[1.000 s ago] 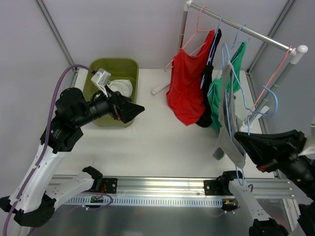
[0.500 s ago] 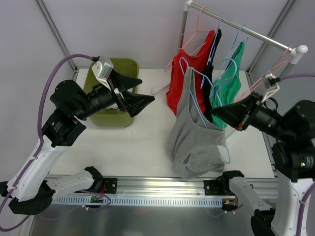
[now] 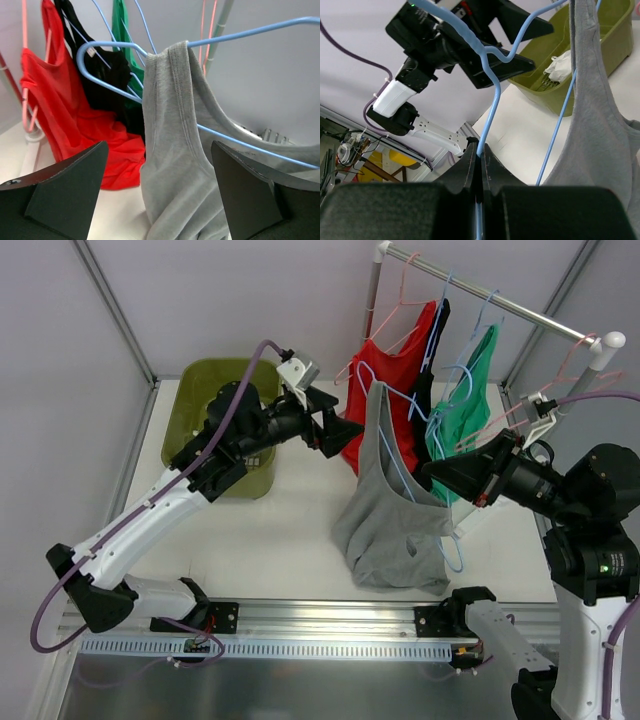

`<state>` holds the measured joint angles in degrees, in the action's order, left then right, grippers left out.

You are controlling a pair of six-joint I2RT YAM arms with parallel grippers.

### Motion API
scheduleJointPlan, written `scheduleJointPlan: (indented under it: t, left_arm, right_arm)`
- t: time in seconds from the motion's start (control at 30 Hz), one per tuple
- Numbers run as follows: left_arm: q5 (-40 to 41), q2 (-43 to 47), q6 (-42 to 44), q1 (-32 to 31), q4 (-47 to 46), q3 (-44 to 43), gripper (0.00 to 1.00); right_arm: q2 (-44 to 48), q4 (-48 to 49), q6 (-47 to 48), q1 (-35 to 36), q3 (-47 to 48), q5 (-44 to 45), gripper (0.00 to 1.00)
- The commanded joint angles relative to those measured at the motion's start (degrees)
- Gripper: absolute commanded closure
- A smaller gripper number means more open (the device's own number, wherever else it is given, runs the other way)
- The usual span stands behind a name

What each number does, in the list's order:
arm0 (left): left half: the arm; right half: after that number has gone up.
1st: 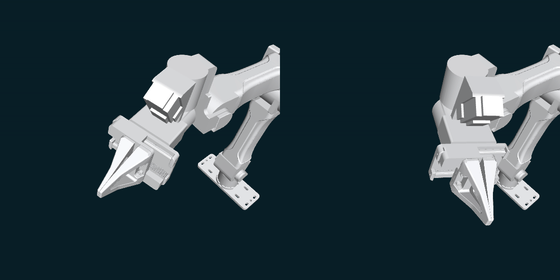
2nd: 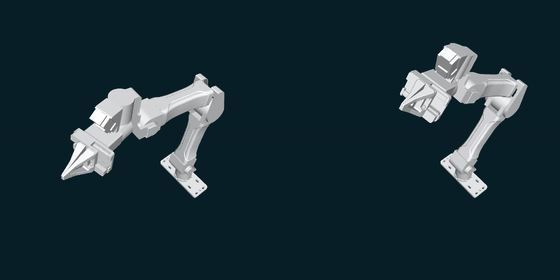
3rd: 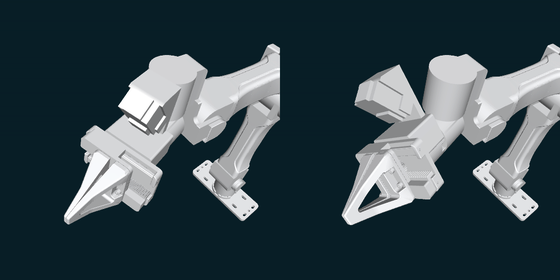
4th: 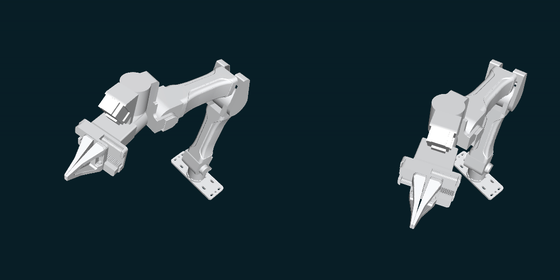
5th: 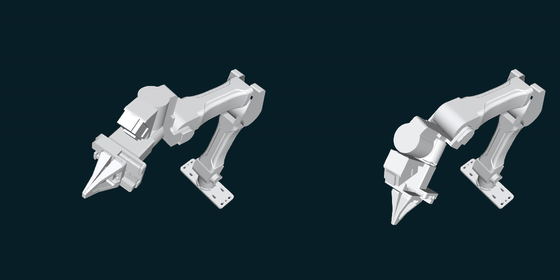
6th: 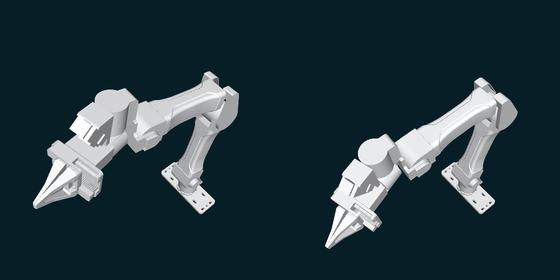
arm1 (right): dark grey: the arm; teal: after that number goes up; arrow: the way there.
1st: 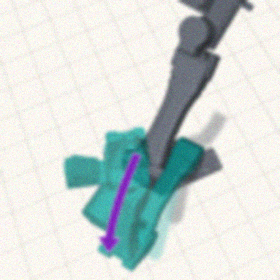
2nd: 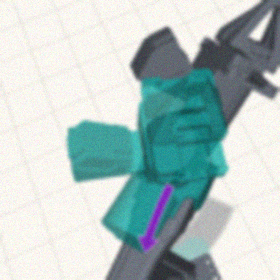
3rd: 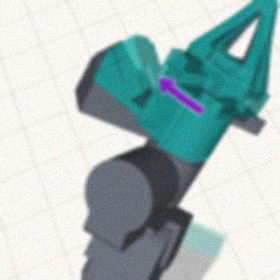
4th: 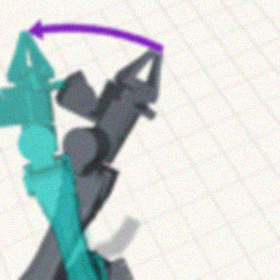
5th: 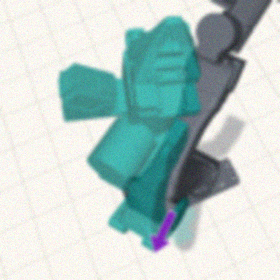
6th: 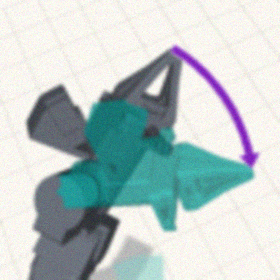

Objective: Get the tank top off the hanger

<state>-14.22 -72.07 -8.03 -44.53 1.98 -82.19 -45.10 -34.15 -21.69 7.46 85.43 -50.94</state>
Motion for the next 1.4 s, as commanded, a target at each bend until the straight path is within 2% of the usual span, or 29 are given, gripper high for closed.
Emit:
scheduleJointPlan:
  t: [0.0, 0.07, 0.17, 0.33, 0.4, 0.43, 0.6, 0.83, 0.87, 1.0, 1.03, 1.13, 1.23, 1.37]
  left_arm:
    - [-0.11, -0.96, 1.18, -0.91, -7.16, -1.74, 0.15]
    - [-1.59, -2.63, 0.57, -0.91, -7.95, -2.44, 0.17]
    - [-4.15, -4.91, -0.67, -0.99, -9.10, -3.76, 0.28]
    - [-0.91, -7.38, -0.76, -1.17, -9.36, -5.52, 0.67]
    - [-0.46, -7.29, -0.32, -1.17, -9.36, -5.35, 0.69]
    - [-0.02, -7.12, -0.23, -1.08, -9.45, -5.17, 0.76]
    - [-0.98, -7.38, -1.46, -1.08, -10.32, -5.43, 0.98]
    - [-1.44, -5.54, -3.39, -1.08, -13.49, -2.98, 1.00]
    - [0.14, -5.10, -3.65, -1.08, -13.75, -2.54, 1.00]
    - [14.98, -2.11, -5.32, -1.08, -12.79, -0.17, 1.00]
    - [21.45, -0.98, -5.85, -1.08, -11.74, 0.10, 1.00]
    - [31.48, -0.26, -7.34, -0.99, -7.80, -0.68, 1.00]
    - [37.14, -2.36, -9.36, -0.91, 0.09, -4.46, 1.00]
    - [32.44, -3.69, -11.21, -0.91, 1.80, -5.09, 1.00]
  right_arm:
    - [0.36, 4.71, 0.60, 0.80, -0.08, -2.32, 1.00]
    - [0.98, 4.71, 0.95, 0.97, -0.78, -1.89, 1.00]
    - [1.51, 4.88, 1.04, 1.24, -0.96, -2.15, 1.00]
    - [1.33, 4.97, 0.95, 1.94, -0.35, -2.59, 1.00]
    - [1.86, 5.23, 1.04, 1.94, -0.79, -2.59, 1.00]
    - [2.47, 5.50, 0.95, 1.94, -1.49, -2.67, 1.00]
    - [2.83, 6.11, 0.78, 2.03, -2.02, -3.29, 1.00]
    - [3.09, 6.03, 2.35, 2.03, -3.86, -3.64, 1.00]
    - [3.18, 6.03, 2.71, 2.03, -4.21, -3.64, 1.00]
    - [3.26, 5.33, 5.43, 2.12, -7.72, -6.88, 1.00]
    - [3.27, 5.24, 6.04, 2.03, -8.34, -8.81, 1.00]
    - [4.67, 5.23, 8.50, 2.12, -10.02, -12.41, 1.00]
    - [6.51, 5.41, 11.31, 2.90, -9.76, -14.53, 1.00]
    - [8.89, 7.95, 12.82, 3.70, -10.54, -13.32, 1.00]
